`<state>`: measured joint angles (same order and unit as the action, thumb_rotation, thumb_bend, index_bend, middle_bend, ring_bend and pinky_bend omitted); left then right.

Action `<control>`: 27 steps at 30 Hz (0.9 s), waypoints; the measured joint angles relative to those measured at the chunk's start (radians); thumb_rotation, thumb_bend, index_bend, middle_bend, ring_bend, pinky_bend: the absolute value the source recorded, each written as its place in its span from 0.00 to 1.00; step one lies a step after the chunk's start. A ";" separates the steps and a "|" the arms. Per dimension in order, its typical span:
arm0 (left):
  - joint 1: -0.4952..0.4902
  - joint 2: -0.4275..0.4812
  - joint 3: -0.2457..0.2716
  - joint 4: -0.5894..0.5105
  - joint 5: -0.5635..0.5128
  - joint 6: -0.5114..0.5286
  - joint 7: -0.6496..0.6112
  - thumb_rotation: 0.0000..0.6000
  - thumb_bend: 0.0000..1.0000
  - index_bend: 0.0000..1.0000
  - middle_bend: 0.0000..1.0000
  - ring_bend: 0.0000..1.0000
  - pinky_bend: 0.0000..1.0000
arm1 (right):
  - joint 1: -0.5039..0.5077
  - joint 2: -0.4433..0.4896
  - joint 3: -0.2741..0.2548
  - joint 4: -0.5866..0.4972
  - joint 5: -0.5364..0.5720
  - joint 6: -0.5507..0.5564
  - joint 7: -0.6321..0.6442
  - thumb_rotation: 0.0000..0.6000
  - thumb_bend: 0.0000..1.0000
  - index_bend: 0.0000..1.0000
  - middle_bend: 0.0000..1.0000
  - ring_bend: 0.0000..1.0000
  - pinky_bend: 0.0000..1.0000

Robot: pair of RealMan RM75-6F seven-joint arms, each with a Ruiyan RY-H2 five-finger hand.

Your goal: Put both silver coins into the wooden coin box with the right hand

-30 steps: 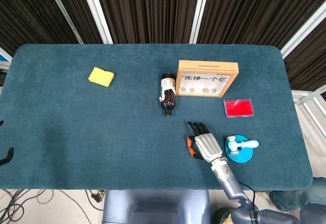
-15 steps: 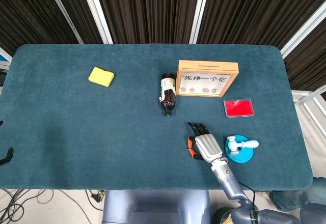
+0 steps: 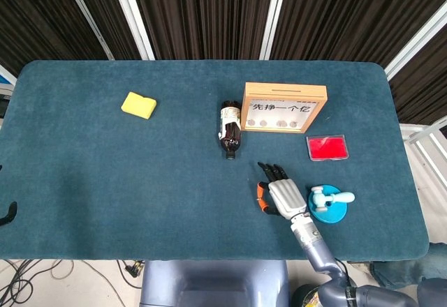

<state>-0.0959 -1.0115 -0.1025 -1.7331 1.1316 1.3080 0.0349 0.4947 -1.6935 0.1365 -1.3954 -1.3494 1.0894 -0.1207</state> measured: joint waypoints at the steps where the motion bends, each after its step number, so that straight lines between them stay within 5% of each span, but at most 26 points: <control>1: 0.000 0.000 0.000 0.001 0.000 0.000 -0.001 1.00 0.40 0.01 0.00 0.00 0.00 | 0.002 0.016 0.009 -0.016 -0.001 0.005 -0.004 1.00 0.55 0.72 0.00 0.00 0.00; 8: 0.001 -0.001 0.003 -0.002 0.007 0.003 0.002 1.00 0.40 0.01 0.00 0.00 0.00 | 0.031 0.160 0.107 -0.163 0.036 0.008 -0.061 1.00 0.55 0.73 0.00 0.00 0.00; 16: 0.001 -0.003 0.002 -0.003 0.001 0.005 0.009 1.00 0.40 0.01 0.00 0.00 0.00 | 0.120 0.342 0.298 -0.287 0.261 -0.079 -0.157 1.00 0.55 0.73 0.00 0.00 0.00; 20: 0.000 -0.005 0.000 -0.003 -0.005 0.003 0.014 1.00 0.40 0.01 0.00 0.00 0.00 | 0.196 0.392 0.373 -0.285 0.390 -0.134 -0.202 1.00 0.55 0.73 0.00 0.00 0.00; 27: -0.003 -0.008 -0.006 -0.003 -0.025 0.001 0.021 1.00 0.40 0.01 0.00 0.00 0.00 | 0.344 0.439 0.427 -0.167 0.629 -0.263 -0.257 1.00 0.55 0.73 0.00 0.00 0.00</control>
<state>-0.0989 -1.0191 -0.1084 -1.7360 1.1067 1.3086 0.0558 0.8388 -1.2542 0.5640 -1.5624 -0.7205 0.8266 -0.3782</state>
